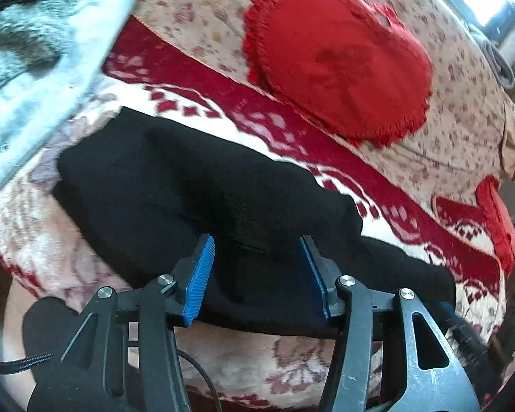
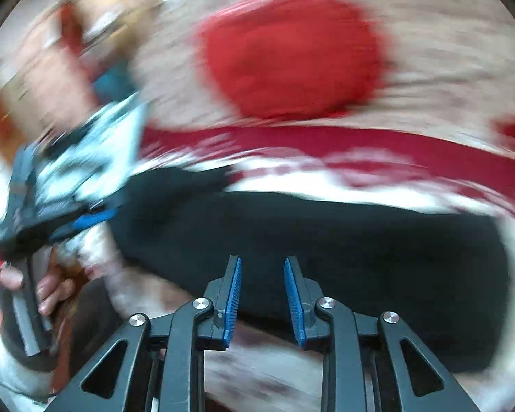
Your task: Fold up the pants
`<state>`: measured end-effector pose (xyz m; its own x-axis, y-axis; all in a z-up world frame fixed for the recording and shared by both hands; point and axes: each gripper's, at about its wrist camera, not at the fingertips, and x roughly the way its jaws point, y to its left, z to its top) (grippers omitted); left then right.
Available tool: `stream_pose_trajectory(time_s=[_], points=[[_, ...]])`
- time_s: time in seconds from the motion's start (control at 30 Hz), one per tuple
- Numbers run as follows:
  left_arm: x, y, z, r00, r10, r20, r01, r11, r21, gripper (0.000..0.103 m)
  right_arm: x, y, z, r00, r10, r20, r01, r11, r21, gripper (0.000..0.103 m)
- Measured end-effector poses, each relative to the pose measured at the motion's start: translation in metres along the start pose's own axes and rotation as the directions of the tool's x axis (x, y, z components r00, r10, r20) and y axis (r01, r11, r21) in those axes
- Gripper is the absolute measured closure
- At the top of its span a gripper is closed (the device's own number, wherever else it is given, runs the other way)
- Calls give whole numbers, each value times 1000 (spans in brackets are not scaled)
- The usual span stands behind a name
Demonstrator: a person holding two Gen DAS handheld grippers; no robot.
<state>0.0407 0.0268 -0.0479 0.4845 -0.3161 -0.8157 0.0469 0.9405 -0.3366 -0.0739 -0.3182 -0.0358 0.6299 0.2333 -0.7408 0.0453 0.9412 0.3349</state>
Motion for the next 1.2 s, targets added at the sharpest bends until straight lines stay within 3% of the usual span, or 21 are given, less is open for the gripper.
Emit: stream_pose_trajectory(time_s=[0.1, 0.17, 0.27, 0.37, 0.4, 0.43, 0.53, 0.7, 0.8, 0.9, 0.97, 1.07, 1.13, 1.2], points=[[15, -9, -4, 1000, 12, -28, -11, 1000, 19, 53, -27, -64, -6, 982, -188, 12, 186, 977, 103, 73], [25, -15, -6, 998, 40, -46, -39, 999, 38, 53, -29, -82, -2, 978, -210, 6, 208, 971, 120, 73], [28, -18, -9, 997, 65, -49, -63, 997, 53, 53, -14, -91, 5, 981, -195, -4, 195, 976, 97, 73], [24, -15, -8, 997, 60, -54, -57, 997, 42, 53, 9, -89, 9, 991, -129, -36, 131, 989, 65, 73], [22, -13, -7, 997, 59, -54, -57, 998, 34, 53, 13, -88, 7, 990, -136, -39, 137, 989, 49, 77], [19, -11, -6, 997, 61, -49, -59, 998, 28, 53, 16, -91, 7, 989, -141, -45, 144, 988, 49, 92], [9, -2, -2, 997, 73, -31, -73, 997, 8, 53, -1, -91, 6, 997, -73, -20, 75, 994, 78, 95], [-6, 13, -1, 997, 75, 3, -75, 997, -28, 52, -54, -69, -1, 995, -89, 33, 89, 996, 9, 95], [-1, 21, -6, 996, 85, -15, -85, 996, -39, 52, -41, -74, -10, 984, -175, -33, 174, 985, -7, 95], [7, 29, -10, 994, 103, -36, -105, 993, -47, 52, -5, -86, -18, 976, -195, -102, 197, 980, 17, 95], [5, 31, -11, 994, 104, -34, -105, 993, -48, 52, -7, -85, -16, 974, -208, -83, 211, 977, 24, 94], [-4, 31, -9, 994, 113, -11, -113, 992, -49, 52, -24, -80, -9, 959, -283, -31, 283, 959, 10, 81], [-9, 30, -5, 993, 115, 11, -114, 992, -45, 52, -36, -73, -3, 963, -270, 0, 270, 963, 14, 81], [-11, 27, 0, 991, 128, 31, -126, 991, -35, 52, -43, -58, 3, 984, -175, 37, 174, 985, 13, 81]])
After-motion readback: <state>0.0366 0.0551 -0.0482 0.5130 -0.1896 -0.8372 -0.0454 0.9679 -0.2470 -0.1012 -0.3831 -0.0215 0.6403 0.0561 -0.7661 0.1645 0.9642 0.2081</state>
